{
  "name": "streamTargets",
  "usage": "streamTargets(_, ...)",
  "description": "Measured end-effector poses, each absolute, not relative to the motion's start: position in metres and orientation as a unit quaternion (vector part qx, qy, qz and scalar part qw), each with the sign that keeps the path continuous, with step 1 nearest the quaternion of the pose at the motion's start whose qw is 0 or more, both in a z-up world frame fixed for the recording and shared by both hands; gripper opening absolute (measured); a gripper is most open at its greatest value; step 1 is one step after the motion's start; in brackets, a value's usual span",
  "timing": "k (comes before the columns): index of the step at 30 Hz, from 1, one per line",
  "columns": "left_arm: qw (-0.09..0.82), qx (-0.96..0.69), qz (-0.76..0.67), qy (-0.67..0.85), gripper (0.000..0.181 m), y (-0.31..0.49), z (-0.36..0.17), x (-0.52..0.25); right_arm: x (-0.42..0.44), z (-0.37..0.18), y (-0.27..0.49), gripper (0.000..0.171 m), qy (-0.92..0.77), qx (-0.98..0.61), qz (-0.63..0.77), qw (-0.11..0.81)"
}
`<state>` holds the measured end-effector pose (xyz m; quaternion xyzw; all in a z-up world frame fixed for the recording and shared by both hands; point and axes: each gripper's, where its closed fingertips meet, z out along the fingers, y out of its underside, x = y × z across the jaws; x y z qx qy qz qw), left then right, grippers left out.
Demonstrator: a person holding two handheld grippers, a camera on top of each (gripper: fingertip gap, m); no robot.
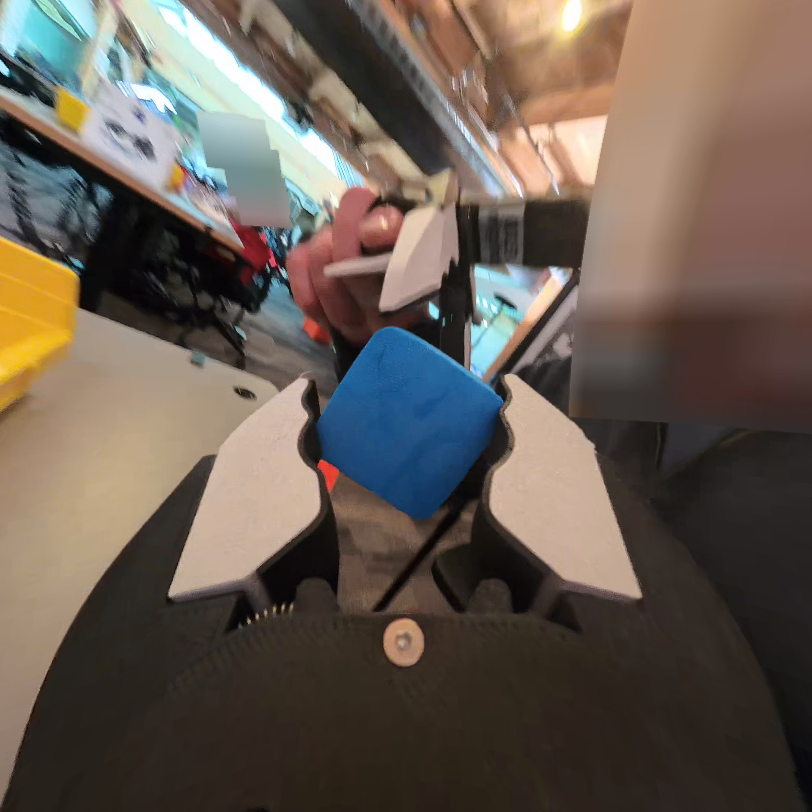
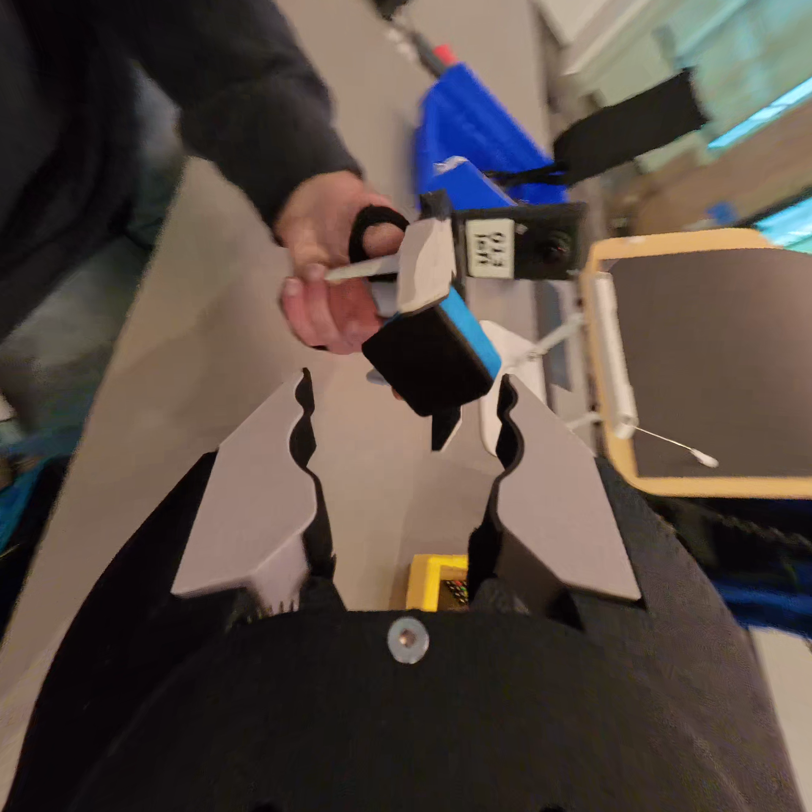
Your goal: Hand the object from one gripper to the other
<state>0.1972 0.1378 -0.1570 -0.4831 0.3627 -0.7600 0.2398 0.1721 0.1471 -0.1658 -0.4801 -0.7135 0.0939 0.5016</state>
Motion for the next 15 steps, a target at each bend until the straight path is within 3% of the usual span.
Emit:
streamTargets(3, 0.276, -0.470, -0.785, 0.292, 0.075, 0.155, -0.142, 0.191, 0.167, -0.163, 0.157, 0.086, -0.645, -0.485, 0.039, 0.589)
streamTargets(7, 0.297, -0.459, -0.802, 0.241, 0.077, 0.162, -0.133, 0.192, 0.169, -0.150, 0.168, 0.073, -0.548, -0.480, -0.024, 0.685)
streamTargets(15, 0.337, -0.447, -0.814, 0.155, 0.078, 0.172, -0.123, 0.195, 0.158, -0.141, 0.169, 0.048, -0.449, -0.477, -0.079, 0.752)
